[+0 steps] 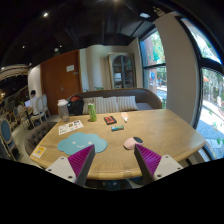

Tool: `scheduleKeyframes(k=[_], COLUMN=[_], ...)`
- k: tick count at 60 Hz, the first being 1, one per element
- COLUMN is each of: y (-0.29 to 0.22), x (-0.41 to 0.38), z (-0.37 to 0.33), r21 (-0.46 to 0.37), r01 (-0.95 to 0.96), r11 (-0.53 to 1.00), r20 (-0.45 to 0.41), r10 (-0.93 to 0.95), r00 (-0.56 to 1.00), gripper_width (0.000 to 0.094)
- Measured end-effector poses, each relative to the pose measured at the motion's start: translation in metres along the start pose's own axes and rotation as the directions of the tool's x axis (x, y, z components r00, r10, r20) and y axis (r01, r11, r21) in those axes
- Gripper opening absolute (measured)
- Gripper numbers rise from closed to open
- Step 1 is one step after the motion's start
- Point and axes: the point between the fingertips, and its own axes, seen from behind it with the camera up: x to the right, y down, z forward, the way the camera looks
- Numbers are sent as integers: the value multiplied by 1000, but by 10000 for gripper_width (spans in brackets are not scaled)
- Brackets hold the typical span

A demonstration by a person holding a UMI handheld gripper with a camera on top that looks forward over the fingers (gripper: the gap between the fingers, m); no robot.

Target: Arrange mouse

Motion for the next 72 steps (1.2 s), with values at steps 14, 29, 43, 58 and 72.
scheduleKeyframes(k=[14,29,43,58,72], y=[16,27,66,96,91], x=[-31,-15,44,75,82], z=[4,29,95,172,222], r21=[-33,-40,-87,-193,-247], r01=[20,31,51,-50,-54], r11=[999,999,995,980,968], r20=[42,12,-87,-77,-116], r10=[-18,-30,-59,36,26], r00=[999,999,994,996,993], gripper_width=[824,823,818,816,814])
